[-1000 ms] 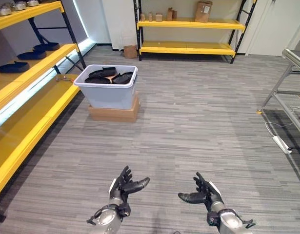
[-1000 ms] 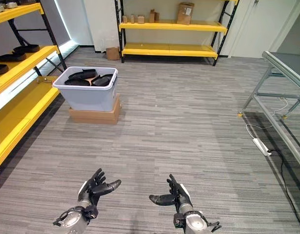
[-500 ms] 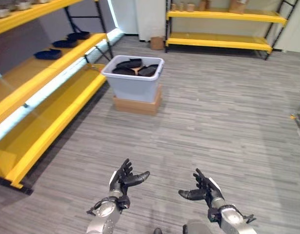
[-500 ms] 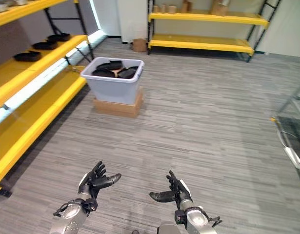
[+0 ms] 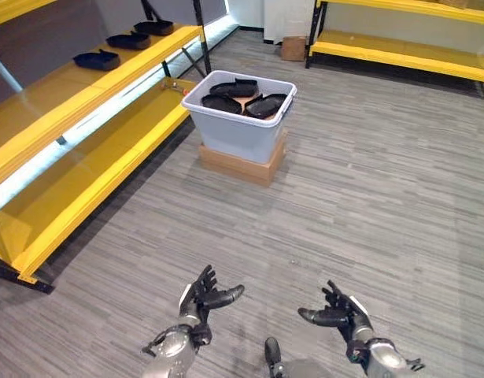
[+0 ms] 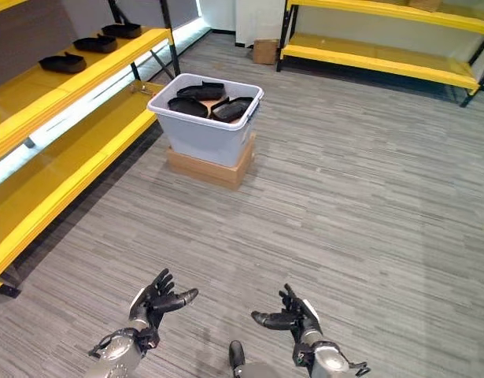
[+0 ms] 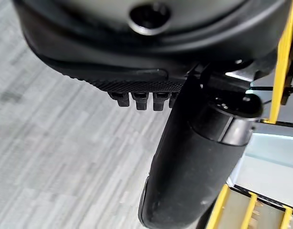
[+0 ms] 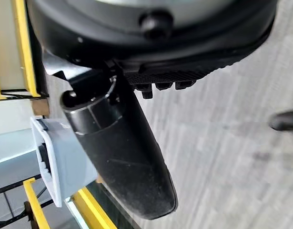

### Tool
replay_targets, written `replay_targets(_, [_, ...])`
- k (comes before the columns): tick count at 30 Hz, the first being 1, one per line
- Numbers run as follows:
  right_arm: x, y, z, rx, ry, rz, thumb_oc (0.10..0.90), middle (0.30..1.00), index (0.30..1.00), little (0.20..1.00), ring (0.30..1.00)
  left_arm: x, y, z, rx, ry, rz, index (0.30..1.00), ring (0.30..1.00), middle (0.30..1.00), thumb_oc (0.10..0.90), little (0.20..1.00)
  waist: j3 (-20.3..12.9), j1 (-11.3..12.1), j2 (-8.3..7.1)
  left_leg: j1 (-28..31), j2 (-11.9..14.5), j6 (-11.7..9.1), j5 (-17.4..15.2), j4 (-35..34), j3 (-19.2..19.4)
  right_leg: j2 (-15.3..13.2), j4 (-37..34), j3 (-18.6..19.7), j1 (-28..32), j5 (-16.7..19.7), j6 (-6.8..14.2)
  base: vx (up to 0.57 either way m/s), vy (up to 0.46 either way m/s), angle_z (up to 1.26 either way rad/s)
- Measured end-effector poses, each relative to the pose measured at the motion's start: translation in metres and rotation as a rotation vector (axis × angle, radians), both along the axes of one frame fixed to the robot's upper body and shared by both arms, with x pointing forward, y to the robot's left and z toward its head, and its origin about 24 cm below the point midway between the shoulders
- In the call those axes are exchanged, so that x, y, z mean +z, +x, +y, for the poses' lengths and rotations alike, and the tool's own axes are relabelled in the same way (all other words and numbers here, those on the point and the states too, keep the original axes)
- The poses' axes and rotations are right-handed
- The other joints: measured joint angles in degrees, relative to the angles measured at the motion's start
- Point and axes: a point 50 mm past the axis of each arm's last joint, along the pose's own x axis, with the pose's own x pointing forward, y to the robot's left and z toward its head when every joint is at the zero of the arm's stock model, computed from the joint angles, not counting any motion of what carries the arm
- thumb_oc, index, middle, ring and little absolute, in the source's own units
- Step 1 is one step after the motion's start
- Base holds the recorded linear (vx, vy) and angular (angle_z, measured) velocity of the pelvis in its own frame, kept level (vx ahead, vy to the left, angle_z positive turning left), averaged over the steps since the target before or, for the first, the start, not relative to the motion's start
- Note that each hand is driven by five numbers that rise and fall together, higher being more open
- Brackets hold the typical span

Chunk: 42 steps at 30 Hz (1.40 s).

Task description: Move parts from the plastic box to the shelf.

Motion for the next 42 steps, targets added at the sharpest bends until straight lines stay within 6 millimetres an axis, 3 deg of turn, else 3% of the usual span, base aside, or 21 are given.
replay_targets(2, [0.002, 0.004, -0.002, 0.002, -0.006, -0.009, 0.900, 1.000, 1.000, 1.000, 1.000, 0.005, 0.007, -0.005, -0.017, -0.005, -0.028, 1.000, 1.000, 1.000, 0.900, 1.000, 0.5, 0.9, -0.93, -8.6, -2.1, -2.4, 0.7, 16.5, -0.1, -0.7, -0.2, -0.8, 0.6, -0.7, -0.8, 0.10, -0.046, 0.27])
replay_targets(4, [0.000, 0.000, 0.001, -0.007, 0.012, 0.000, 0.900, 1.000, 1.000, 1.000, 1.000, 0.006, 0.010, -0.008, -0.040, -0.004, -0.037, 1.000, 1.000, 1.000, 0.900, 1.000, 1.3, 0.5, -2.27, -14.5, -0.4, -2.2, 1.4, 20.9, 4.0, -1.7, -2.7, -3.1, 3.0, -1.1, -0.6, 0.15, 0.020, 0.56])
replay_targets(6, [-0.003, -0.003, 0.006, -0.012, 0.032, 0.011, 0.900, 1.000, 1.000, 1.000, 1.000, 0.006, 0.009, -0.009, -0.049, -0.007, -0.034, 1.000, 1.000, 1.000, 0.900, 1.000, 2.0, 1.1, -3.81, -15.8, 2.5, -0.3, 2.9, 9.3, 9.4, -2.5, -4.8, -3.6, 4.5, -1.8, -0.3, 0.22, 0.091, 0.44])
replay_targets(7, [-0.003, -0.003, 0.007, -0.009, 0.035, 0.008, 0.900, 1.000, 1.000, 1.000, 1.000, 0.004, 0.007, -0.009, -0.050, -0.010, -0.024, 1.000, 1.000, 1.000, 0.900, 1.000, 2.0, 1.5, -3.57, -15.7, 3.7, 0.7, 4.5, 1.8, 10.3, -2.3, -5.1, -3.8, 4.6, -1.7, -0.3, 0.34, 0.170, 0.13])
replay_targets(9, [-0.005, -0.001, 0.012, -0.022, 0.047, 0.011, 0.900, 1.000, 1.000, 1.000, 1.000, -0.003, 0.002, -0.008, -0.046, -0.001, 0.010, 1.000, 1.000, 1.000, 0.900, 1.000, 2.0, 1.7, -2.15, -14.3, 7.9, -1.2, 10.6, -16.5, 11.4, -1.7, -6.3, -4.7, 6.5, -4.5, 3.3, 0.24, 0.153, 0.11])
replay_targets(10, [-0.006, 0.002, 0.015, -0.020, 0.055, 0.013, 0.900, 1.000, 1.000, 1.000, 1.000, -0.006, 0.001, -0.006, -0.038, 0.006, 0.026, 1.000, 1.000, 1.000, 0.900, 1.000, 2.2, 1.6, -2.01, -14.1, 9.5, -1.7, 13.4, -22.5, 12.0, -1.5, -6.1, -5.1, 6.7, -3.8, 3.2, 0.15, 0.122, 0.04])
replay_targets(11, [-0.007, 0.002, 0.015, -0.018, 0.055, 0.016, 0.900, 1.000, 1.000, 1.000, 1.000, -0.008, -0.001, -0.004, -0.035, 0.010, 0.040, 1.000, 1.000, 1.000, 0.900, 1.000, 2.7, 1.7, -2.17, -14.3, 10.3, -1.8, 15.2, -22.1, 12.3, -1.7, -5.5, -4.9, 7.7, -2.5, 0.2, 0.25, 0.177, -0.01])
replay_targets(12, [-0.007, 0.001, 0.014, -0.020, 0.049, 0.021, 0.900, 1.000, 1.000, 1.000, 1.000, -0.012, -0.006, -0.005, -0.036, 0.008, 0.066, 1.000, 1.000, 1.000, 0.900, 1.000, 2.6, 1.6, -1.02, -14.4, 11.1, -1.6, 15.8, -19.7, 12.6, -1.4, -6.1, -4.8, 9.1, -3.2, 1.3, 0.28, 0.176, -0.24])
replay_targets(13, [-0.008, 0.000, 0.013, -0.018, 0.046, 0.024, 0.900, 1.000, 1.000, 1.000, 1.000, -0.015, -0.012, -0.004, -0.035, 0.005, 0.081, 1.000, 1.000, 1.000, 0.900, 1.000, 2.4, 1.8, -0.39, -13.4, 11.0, -1.6, 16.1, -17.8, 12.6, -1.6, -6.0, -3.7, 9.6, -4.2, 0.6, 0.28, 0.176, -0.35])
replay_targets(17, [-0.008, -0.005, 0.009, -0.014, 0.035, 0.034, 0.900, 1.000, 1.000, 1.000, 1.000, -0.012, -0.014, -0.005, -0.050, 0.015, 0.064, 1.000, 1.000, 1.000, 0.900, 1.000, 0.6, 1.5, 2.84, -7.8, 6.6, 1.3, 18.2, -20.0, 12.9, -2.8, -5.6, -2.6, 11.7, -5.4, 3.3, 0.21, 0.162, -0.22])
replay_targets(19, [-0.010, -0.007, 0.016, 0.005, 0.053, 0.041, 0.900, 1.000, 1.000, 1.000, 1.000, -0.002, -0.006, -0.001, -0.059, 0.035, 0.015, 1.000, 1.000, 1.000, 0.900, 1.000, 0.5, 2.0, 1.59, -5.5, 3.8, 2.8, 18.6, -22.0, 15.0, -5.9, -3.2, -1.3, 11.2, -7.5, 5.6, 0.17, 0.159, -0.16])
replay_targets(22, [-0.010, -0.006, 0.021, 0.013, 0.072, 0.036, 0.900, 1.000, 1.000, 1.000, 1.000, 0.005, 0.005, 0.001, -0.053, 0.041, -0.023, 1.000, 1.000, 1.000, 0.900, 1.000, 0.5, 2.9, 1.46, -4.4, 0.1, 5.8, 16.4, -21.7, 15.8, -9.7, 2.8, -0.2, 9.5, -10.8, 8.1, 0.15, 0.191, -0.01])
replay_targets(23, [-0.010, -0.006, 0.022, 0.014, 0.077, 0.035, 0.900, 1.000, 1.000, 1.000, 1.000, 0.007, 0.008, 0.002, -0.048, 0.042, -0.033, 1.000, 1.000, 1.000, 0.900, 1.000, 0.6, 2.9, 1.45, -4.4, -0.9, 6.8, 15.3, -21.4, 15.7, -10.4, 6.5, -0.2, 7.9, -11.6, 8.5, 0.15, 0.241, 0.05])
replay_targets(24, [-0.009, -0.004, 0.024, 0.012, 0.082, 0.030, 0.900, 1.000, 1.000, 1.000, 1.000, 0.007, 0.009, 0.004, -0.042, 0.046, -0.029, 1.000, 1.000, 1.000, 0.900, 1.000, 0.6, 3.1, 1.85, -4.4, -1.2, 7.5, 15.0, -20.4, 15.6, -11.2, 17.7, 0.0, 2.8, -13.8, 9.4, 0.13, 0.183, 0.22])
replay_targets(26, [-0.011, -0.010, 0.027, 0.010, 0.096, 0.041, 0.900, 1.000, 1.000, 1.000, 1.000, 0.005, 0.005, 0.006, -0.042, 0.054, -0.018, 1.000, 1.000, 1.000, 0.900, 1.000, 0.6, 2.9, 0.73, -3.0, -3.7, 9.4, 13.0, -19.1, 14.2, -13.7, 31.1, 1.2, -1.7, -12.9, 8.8, 0.14, 0.163, 0.32])
replay_targets(29, [-0.012, -0.013, 0.028, 0.008, 0.098, 0.048, 0.900, 1.000, 1.000, 1.000, 1.000, 0.001, -0.001, 0.008, -0.053, 0.072, 0.008, 1.000, 1.000, 1.000, 0.900, 1.000, 0.8, 2.4, 0.23, -1.6, -5.6, 10.8, 12.1, -18.5, 13.1, -14.4, 41.2, 2.5, -6.7, -12.7, 8.6, 0.15, 0.096, 0.33])
replay_targets(31, [-0.010, -0.009, 0.031, 0.020, 0.107, 0.032, 0.900, 1.000, 1.000, 1.000, 1.000, -0.002, -0.005, 0.013, -0.049, 0.087, 0.026, 1.000, 1.000, 1.000, 0.900, 1.000, 1.4, 2.7, 1.18, -1.2, -5.2, 11.6, 10.3, -18.2, 12.5, -12.3, 38.1, 0.9, -11.4, -14.1, 8.7, 0.27, 0.009, 0.01])
replay_targets(35, [-0.010, -0.009, 0.032, 0.027, 0.115, 0.032, 0.900, 1.000, 1.000, 1.000, 1.000, -0.006, -0.008, 0.017, -0.042, 0.100, 0.051, 1.000, 1.000, 1.000, 0.900, 1.000, 2.1, 2.4, 0.94, 1.7, -4.4, 9.6, 9.4, -19.5, 13.3, -10.6, 16.3, -7.6, -12.4, -11.7, 8.8, 0.23, -0.059, -0.07])
replay_targets(37, [-0.011, -0.010, 0.033, 0.023, 0.115, 0.037, 0.900, 1.000, 1.000, 1.000, 1.000, -0.009, -0.012, 0.019, -0.022, 0.092, 0.065, 1.000, 1.000, 1.000, 0.900, 1.000, 1.9, 1.2, -0.76, 4.9, -5.1, 8.4, 6.6, -20.4, 12.9, -10.3, 3.4, -11.8, -12.1, -4.6, 9.6, 0.33, -0.150, 0.02])
replay_targets(41, [-0.016, -0.020, 0.031, 0.010, 0.115, 0.066, 0.900, 1.000, 1.000, 1.000, 1.000, -0.011, -0.017, 0.015, -0.034, 0.077, 0.075, 1.000, 1.000, 1.000, 0.900, 1.000, 1.3, -0.1, -2.02, 9.8, -5.1, 6.7, 5.0, -20.4, 11.9, -9.0, 0.7, -11.7, -6.9, 1.7, 7.1, 0.21, -0.108, 0.32])
replay_targets(42, [-0.017, -0.022, 0.028, 0.009, 0.108, 0.074, 0.900, 1.000, 1.000, 1.000, 1.000, -0.012, -0.017, 0.012, -0.034, 0.068, 0.076, 1.000, 1.000, 1.000, 0.900, 1.000, 0.8, 0.0, -1.51, 11.0, -4.4, 5.4, 3.6, -20.3, 12.1, -8.4, 0.7, -10.4, -5.7, 4.3, 4.8, 0.14, -0.085, 0.12])
